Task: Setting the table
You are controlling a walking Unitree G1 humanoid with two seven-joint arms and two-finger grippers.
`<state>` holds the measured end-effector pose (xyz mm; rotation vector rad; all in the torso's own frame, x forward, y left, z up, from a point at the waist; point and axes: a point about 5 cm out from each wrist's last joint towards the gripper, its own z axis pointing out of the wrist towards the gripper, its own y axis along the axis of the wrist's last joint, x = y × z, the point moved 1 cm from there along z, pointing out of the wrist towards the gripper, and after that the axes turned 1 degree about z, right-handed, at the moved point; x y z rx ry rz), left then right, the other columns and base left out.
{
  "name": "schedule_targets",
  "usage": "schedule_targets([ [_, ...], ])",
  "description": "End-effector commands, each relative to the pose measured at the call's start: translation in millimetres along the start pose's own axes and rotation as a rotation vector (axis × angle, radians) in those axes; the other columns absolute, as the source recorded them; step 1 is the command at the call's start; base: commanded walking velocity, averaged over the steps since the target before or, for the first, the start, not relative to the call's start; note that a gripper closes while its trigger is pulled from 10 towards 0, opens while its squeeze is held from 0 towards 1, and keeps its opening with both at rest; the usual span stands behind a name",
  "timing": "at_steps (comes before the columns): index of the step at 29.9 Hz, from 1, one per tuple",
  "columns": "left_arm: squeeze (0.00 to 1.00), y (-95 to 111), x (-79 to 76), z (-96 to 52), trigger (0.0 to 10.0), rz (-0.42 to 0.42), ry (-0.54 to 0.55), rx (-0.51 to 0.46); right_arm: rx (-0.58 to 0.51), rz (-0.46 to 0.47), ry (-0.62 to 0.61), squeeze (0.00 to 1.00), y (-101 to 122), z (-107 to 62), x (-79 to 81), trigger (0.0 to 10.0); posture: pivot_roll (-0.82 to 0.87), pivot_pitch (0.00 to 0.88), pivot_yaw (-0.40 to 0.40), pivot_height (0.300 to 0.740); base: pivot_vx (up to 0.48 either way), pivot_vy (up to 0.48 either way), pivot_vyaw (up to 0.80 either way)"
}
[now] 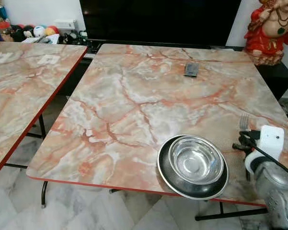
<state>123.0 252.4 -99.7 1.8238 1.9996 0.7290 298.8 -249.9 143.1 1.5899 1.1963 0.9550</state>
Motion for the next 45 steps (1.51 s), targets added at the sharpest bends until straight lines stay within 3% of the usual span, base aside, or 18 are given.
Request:
schedule_targets([
  [1, 0.00, -8.1, -4.4, -1.0, 10.0, 0.020, -0.007, 0.041, 0.021, 0.002, 0.006, 0.00, -2.9, -4.5, -0.8, 10.0, -0.02, 0.156, -0.006, 0.740, 0.000, 0.000, 0.00],
  [15, 0.00, -7.6, -10.3, -0.1, 10.0, 0.020, -0.012, 0.036, 0.134, 0.050, 0.032, 0.00, -32.1, -5.2, 6.6, 10.0, -0.02, 0.140, -0.016, 0.740, 0.000, 0.000, 0.00],
  [24, 0.00, -8.4, -9.5, -0.5, 10.0, 0.021, -0.012, 0.036, 0.119, -0.012, 0.043, 0.00, -36.5, -3.2, 9.8, 10.0, -0.02, 0.138, -0.016, 0.740, 0.000, 0.000, 0.00],
  [26, 0.00, -8.5, -9.1, -0.6, 10.0, 0.021, -0.011, 0.036, 0.102, 0.011, 0.057, 0.00, -35.7, -1.3, 13.8, 10.0, -0.01, 0.139, -0.016, 0.740, 0.000, 0.000, 0.00],
  [29, 0.00, -8.5, -8.8, -0.7, 10.0, 0.020, -0.009, 0.036, 0.104, -0.045, 0.052, 0.00, -37.7, 2.5, 15.3, 10.0, -0.01, 0.143, -0.018, 0.740, 0.000, 0.000, 0.00],
  [45, 0.00, -8.3, -7.1, -0.8, 10.0, 0.013, -0.001, 0.035, 0.082, -0.053, 0.036, 0.00, -37.9, 13.9, 18.5, 10.0, 0.00, 0.157, -0.020, 0.740, 0.000, 0.000, 0.00],
])
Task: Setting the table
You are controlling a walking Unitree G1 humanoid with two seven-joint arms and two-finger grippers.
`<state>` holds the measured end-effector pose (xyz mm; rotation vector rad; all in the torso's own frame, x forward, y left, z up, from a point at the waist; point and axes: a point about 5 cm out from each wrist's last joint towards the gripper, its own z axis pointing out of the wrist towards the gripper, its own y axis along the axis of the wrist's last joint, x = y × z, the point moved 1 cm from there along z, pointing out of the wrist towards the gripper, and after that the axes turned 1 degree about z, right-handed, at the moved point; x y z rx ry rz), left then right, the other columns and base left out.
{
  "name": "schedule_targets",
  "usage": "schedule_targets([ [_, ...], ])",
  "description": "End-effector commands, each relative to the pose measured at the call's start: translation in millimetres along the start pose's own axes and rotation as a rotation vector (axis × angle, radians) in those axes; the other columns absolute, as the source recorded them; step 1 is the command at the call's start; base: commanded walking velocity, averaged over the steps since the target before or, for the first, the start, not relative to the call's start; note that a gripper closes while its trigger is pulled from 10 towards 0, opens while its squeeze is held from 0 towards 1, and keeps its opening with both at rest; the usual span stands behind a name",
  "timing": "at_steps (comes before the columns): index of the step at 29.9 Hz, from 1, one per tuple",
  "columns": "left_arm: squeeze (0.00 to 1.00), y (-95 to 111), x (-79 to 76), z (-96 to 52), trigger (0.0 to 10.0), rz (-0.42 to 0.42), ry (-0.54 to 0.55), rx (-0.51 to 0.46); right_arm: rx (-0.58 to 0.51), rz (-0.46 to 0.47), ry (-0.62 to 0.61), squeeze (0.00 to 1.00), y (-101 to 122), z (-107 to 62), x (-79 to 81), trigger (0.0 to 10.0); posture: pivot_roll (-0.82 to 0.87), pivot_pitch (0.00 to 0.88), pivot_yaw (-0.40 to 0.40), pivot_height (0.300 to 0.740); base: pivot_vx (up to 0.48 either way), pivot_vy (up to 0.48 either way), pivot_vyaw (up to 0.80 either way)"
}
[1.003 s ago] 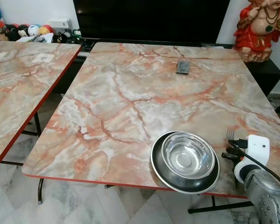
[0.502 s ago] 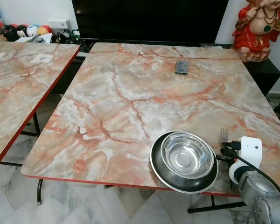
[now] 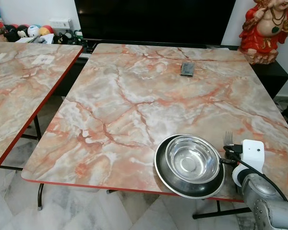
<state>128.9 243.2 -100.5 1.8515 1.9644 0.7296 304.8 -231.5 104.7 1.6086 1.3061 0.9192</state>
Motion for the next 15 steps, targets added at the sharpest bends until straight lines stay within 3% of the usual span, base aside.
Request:
schedule_targets([
  [1, 0.00, -12.4, 2.5, -3.6, 10.0, -0.016, 0.012, 0.043, -0.001, -0.006, 0.001, 0.00, -0.4, 1.2, 2.0, 10.0, 0.00, 0.157, -0.020, 0.740, 0.000, 0.000, 0.00],
  [6, 0.00, -12.1, 3.5, -3.6, 10.0, -0.017, 0.016, 0.042, 0.000, -0.003, 0.004, 0.00, -1.5, 2.4, 3.4, 10.0, 0.01, 0.161, -0.020, 0.740, 0.000, 0.000, 0.00],
  [8, 0.00, -11.9, 3.8, -3.6, 10.0, -0.017, 0.017, 0.042, 0.002, -0.002, 0.006, 0.12, -2.1, 2.9, 4.1, 10.0, 0.01, 0.163, -0.020, 0.740, 0.000, 0.000, 0.00],
  [15, 0.00, -11.6, 4.3, -3.6, 10.0, -0.019, 0.019, 0.041, 0.007, -0.004, 0.005, 0.12, -4.5, 4.1, 5.4, 10.0, 0.01, 0.166, -0.019, 0.740, 0.000, 0.000, 0.00],
])
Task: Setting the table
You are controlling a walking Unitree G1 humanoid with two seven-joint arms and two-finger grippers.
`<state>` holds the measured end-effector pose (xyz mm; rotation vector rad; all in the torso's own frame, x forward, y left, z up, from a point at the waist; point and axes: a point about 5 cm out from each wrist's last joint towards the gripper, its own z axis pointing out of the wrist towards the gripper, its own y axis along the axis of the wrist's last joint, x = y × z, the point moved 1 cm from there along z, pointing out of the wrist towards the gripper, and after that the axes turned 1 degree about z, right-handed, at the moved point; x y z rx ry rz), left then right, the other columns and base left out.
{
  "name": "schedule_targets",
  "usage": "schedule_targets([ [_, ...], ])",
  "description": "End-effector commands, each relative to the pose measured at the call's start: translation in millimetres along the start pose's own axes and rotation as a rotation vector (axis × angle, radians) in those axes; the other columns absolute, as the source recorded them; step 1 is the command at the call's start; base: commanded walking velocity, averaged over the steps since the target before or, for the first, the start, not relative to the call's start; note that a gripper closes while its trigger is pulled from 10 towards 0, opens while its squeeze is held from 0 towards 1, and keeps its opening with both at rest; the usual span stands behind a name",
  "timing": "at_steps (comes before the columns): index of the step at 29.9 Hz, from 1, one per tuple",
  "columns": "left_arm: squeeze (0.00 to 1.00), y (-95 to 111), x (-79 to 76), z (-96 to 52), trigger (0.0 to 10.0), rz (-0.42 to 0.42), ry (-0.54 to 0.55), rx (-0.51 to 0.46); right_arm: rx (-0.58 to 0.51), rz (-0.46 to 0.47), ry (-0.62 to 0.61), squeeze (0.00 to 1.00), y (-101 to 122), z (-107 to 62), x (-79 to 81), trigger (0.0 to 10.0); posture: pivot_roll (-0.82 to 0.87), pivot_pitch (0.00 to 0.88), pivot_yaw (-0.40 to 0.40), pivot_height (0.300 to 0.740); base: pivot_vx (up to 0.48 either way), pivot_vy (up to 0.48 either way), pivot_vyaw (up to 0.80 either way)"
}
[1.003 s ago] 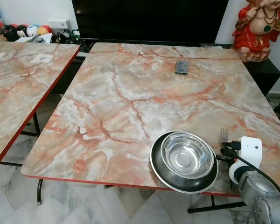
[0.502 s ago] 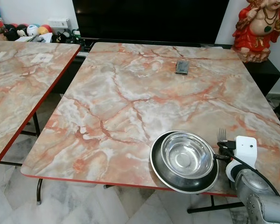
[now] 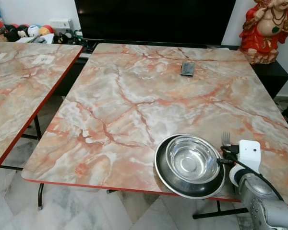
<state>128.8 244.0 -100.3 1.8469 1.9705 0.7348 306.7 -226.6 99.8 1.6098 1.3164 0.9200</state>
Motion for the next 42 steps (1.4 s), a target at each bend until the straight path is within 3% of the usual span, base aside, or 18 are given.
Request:
schedule_targets([
  [1, 0.00, -11.5, 3.8, -3.5, 10.0, -0.016, 0.015, 0.041, 0.000, -0.003, -0.003, 0.12, -0.3, 1.7, 0.3, 10.0, 0.02, 0.167, -0.020, 0.740, 0.000, 0.000, 0.00],
  [10, 0.00, -11.3, 4.5, -3.5, 10.0, -0.020, 0.020, 0.039, -0.004, -0.004, -0.001, 0.18, 0.7, 3.5, 2.2, 10.0, 0.02, 0.168, -0.022, 0.740, 0.000, 0.000, 0.00],
  [12, 0.00, -11.3, 4.6, -3.5, 10.0, -0.021, 0.021, 0.039, -0.005, -0.004, -0.003, 0.27, 0.8, 3.6, 2.1, 10.0, 0.02, 0.168, -0.022, 0.740, 0.000, 0.000, 0.00],
  [32, 0.00, -11.7, 4.9, -3.6, 10.0, -0.023, 0.023, 0.040, -0.014, -0.004, -0.020, 0.27, 2.8, 5.8, 1.5, 10.0, 0.03, 0.174, -0.020, 0.740, 0.000, 0.000, 0.00],
  [35, 0.00, -11.6, 4.9, -3.6, 10.0, -0.023, 0.023, 0.040, -0.015, -0.004, -0.021, 0.29, 3.4, 6.1, 1.3, 10.0, 0.03, 0.175, -0.020, 0.740, 0.000, 0.000, 0.00],
  [36, 0.00, -11.6, 5.0, -3.6, 10.0, -0.023, 0.023, 0.040, -0.016, -0.004, -0.023, 0.39, 3.8, 6.3, 1.0, 10.0, 0.03, 0.175, -0.020, 0.740, 0.000, 0.000, 0.00],
  [42, 0.00, -11.6, 5.1, -3.6, 10.0, -0.023, 0.023, 0.040, -0.025, 0.009, -0.027, 0.39, 5.5, 6.8, 0.2, 10.0, 0.03, 0.175, -0.018, 0.740, 0.000, 0.000, 0.00],
])
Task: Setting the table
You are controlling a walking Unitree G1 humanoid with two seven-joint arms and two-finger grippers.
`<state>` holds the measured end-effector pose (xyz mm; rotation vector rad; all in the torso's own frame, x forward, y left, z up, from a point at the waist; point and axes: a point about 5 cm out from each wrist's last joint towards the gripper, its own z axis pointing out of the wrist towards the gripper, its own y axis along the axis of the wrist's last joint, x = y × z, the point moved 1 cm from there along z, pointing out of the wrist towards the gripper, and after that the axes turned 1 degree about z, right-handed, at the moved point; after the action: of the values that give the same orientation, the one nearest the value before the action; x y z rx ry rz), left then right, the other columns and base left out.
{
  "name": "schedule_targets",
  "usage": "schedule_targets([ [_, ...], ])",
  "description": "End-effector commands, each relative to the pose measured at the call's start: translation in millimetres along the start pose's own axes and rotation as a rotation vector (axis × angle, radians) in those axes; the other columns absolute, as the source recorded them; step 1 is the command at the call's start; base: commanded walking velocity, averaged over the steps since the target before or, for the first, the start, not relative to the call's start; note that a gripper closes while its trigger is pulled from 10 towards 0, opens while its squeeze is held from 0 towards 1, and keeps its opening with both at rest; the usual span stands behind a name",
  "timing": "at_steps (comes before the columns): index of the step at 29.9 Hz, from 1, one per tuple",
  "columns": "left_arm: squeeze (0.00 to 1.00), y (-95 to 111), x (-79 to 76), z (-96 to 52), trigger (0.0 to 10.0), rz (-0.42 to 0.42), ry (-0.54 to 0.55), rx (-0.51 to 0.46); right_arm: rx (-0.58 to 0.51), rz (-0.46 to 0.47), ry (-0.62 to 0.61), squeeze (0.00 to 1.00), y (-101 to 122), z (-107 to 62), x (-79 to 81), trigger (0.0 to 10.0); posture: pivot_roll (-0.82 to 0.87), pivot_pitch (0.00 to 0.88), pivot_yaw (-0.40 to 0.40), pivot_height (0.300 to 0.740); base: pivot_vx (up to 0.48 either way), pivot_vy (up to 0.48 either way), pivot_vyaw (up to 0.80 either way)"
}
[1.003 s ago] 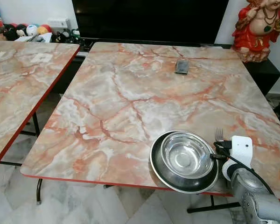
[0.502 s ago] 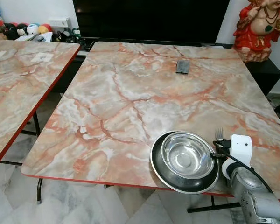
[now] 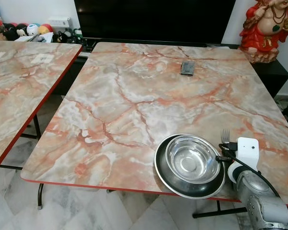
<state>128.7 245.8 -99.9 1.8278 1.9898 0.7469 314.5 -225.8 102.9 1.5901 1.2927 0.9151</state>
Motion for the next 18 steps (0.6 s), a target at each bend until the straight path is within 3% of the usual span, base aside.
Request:
schedule_targets([
  [1, 0.00, -11.7, 3.4, -3.5, 10.0, -0.006, 0.009, 0.042, 0.000, 0.016, -0.011, 0.39, -0.2, 1.1, -2.0, 10.0, 0.03, 0.175, -0.018, 0.740, 0.000, 0.000, 0.00],
  [2, 0.00, -11.6, 3.5, -3.5, 10.0, -0.006, 0.009, 0.042, 0.000, 0.017, -0.010, 0.40, -0.2, 1.2, -1.9, 10.0, 0.03, 0.175, -0.018, 0.740, 0.000, 0.000, 0.00],
  [3, 0.00, -11.6, 3.6, -3.5, 10.0, -0.006, 0.009, 0.042, 0.000, 0.019, -0.010, 0.49, -0.2, 1.3, -1.7, 10.0, 0.03, 0.175, -0.018, 0.740, 0.000, 0.000, 0.00],
  [5, 0.00, -11.5, 3.6, -3.5, 10.0, -0.006, 0.009, 0.042, 0.000, 0.019, -0.010, 0.49, -0.2, 1.4, -1.6, 10.0, 0.03, 0.175, -0.018, 0.740, 0.000, 0.000, 0.00],
  [6, 0.00, -11.5, 3.7, -3.5, 10.0, -0.005, 0.009, 0.042, -0.001, 0.020, -0.009, 0.57, -0.1, 1.5, -1.5, 10.0, 0.03, 0.175, -0.018, 0.740, 0.000, 0.000, 0.00],
  [9, 0.00, -11.5, 3.7, -3.5, 10.0, -0.005, 0.009, 0.042, -0.004, 0.022, -0.008, 0.53, 0.5, 1.9, -1.3, 10.0, 0.03, 0.175, -0.017, 0.740, 0.000, 0.000, 0.00],
  [10, 0.00, -11.5, 3.7, -3.5, 10.0, -0.005, 0.009, 0.042, -0.005, 0.022, -0.009, 0.40, 0.9, 2.0, -1.5, 10.0, 0.03, 0.175, -0.016, 0.740, 0.000, 0.000, 0.00],
  [11, 0.00, -11.5, 3.7, -3.5, 10.0, -0.005, 0.009, 0.042, -0.005, 0.022, -0.009, 0.40, 0.9, 2.0, -1.5, 10.0, 0.03, 0.175, -0.016, 0.740, 0.000, 0.000, 0.00],
  [12, 0.00, -11.5, 3.6, -3.5, 10.0, -0.004, 0.009, 0.041, -0.006, 0.021, -0.009, 0.00, 1.3, 2.1, -1.6, 10.0, 0.03, 0.175, -0.016, 0.740, 0.000, 0.000, 0.00],
  [17, 0.00, -11.5, 3.6, -3.5, 10.0, -0.005, 0.009, 0.041, -0.013, 0.025, -0.002, 0.00, 2.8, 2.4, -0.9, 10.0, 0.03, 0.175, -0.017, 0.740, 0.000, 0.000, 0.00],
  [18, 0.00, -11.6, 3.6, -3.5, 10.0, -0.005, 0.009, 0.041, -0.013, 0.024, -0.001, 0.80, 3.0, 2.4, -0.9, 10.0, 0.03, 0.176, -0.018, 0.740, 0.000, 0.000, 0.00],
])
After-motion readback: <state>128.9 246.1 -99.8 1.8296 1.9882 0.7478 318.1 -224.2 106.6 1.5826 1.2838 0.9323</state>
